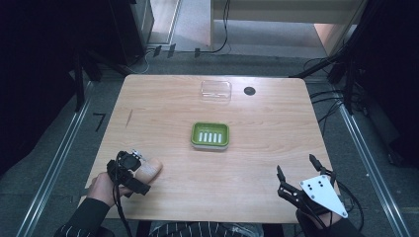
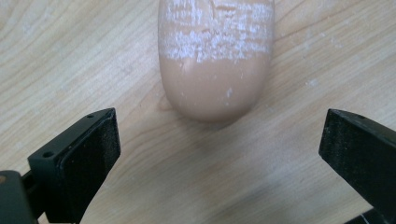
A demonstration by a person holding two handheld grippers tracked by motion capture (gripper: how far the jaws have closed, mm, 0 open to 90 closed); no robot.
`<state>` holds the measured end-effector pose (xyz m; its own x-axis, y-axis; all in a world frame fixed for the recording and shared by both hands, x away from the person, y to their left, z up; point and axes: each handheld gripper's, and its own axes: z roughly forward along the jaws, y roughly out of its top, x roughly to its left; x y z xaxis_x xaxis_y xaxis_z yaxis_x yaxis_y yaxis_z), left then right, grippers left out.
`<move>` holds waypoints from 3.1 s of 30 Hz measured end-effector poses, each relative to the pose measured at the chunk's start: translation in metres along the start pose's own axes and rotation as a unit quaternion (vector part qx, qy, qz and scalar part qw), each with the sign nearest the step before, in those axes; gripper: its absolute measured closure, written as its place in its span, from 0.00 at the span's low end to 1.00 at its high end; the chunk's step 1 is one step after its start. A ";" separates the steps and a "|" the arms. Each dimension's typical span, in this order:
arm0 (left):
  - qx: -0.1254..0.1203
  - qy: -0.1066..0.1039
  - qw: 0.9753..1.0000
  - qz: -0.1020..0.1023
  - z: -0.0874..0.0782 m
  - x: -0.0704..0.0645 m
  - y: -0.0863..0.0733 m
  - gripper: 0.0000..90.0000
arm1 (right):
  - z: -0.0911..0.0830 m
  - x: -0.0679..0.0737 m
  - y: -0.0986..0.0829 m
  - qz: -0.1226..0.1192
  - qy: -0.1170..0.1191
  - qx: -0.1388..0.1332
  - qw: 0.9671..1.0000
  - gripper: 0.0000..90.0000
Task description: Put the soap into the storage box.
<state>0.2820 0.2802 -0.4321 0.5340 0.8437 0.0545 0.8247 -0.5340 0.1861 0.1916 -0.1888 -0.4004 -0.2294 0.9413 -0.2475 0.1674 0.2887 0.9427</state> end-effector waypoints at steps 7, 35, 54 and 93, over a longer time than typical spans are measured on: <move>-0.010 0.001 1.000 0.006 0.001 0.000 0.015 0.00 | 0.000 0.000 0.000 -0.001 -0.001 -0.001 1.000 0.15; 0.028 -0.007 0.999 0.025 0.028 0.004 0.053 0.00 | 0.001 -0.001 0.000 -0.001 0.001 0.002 1.000 0.15; 0.040 -0.012 0.999 0.026 0.030 0.007 0.051 0.29 | 0.001 -0.001 0.000 0.002 0.001 0.004 1.000 0.15; 0.023 -0.014 0.995 0.093 0.015 -0.010 0.053 0.37 | 0.001 -0.001 0.000 0.002 0.001 0.003 1.000 0.15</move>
<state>0.3235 0.2424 -0.4374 0.6833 0.7279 0.0567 0.7179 -0.6840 0.1294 0.1924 -0.1897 -0.4002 -0.2309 0.9423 -0.2424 0.1741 0.2851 0.9425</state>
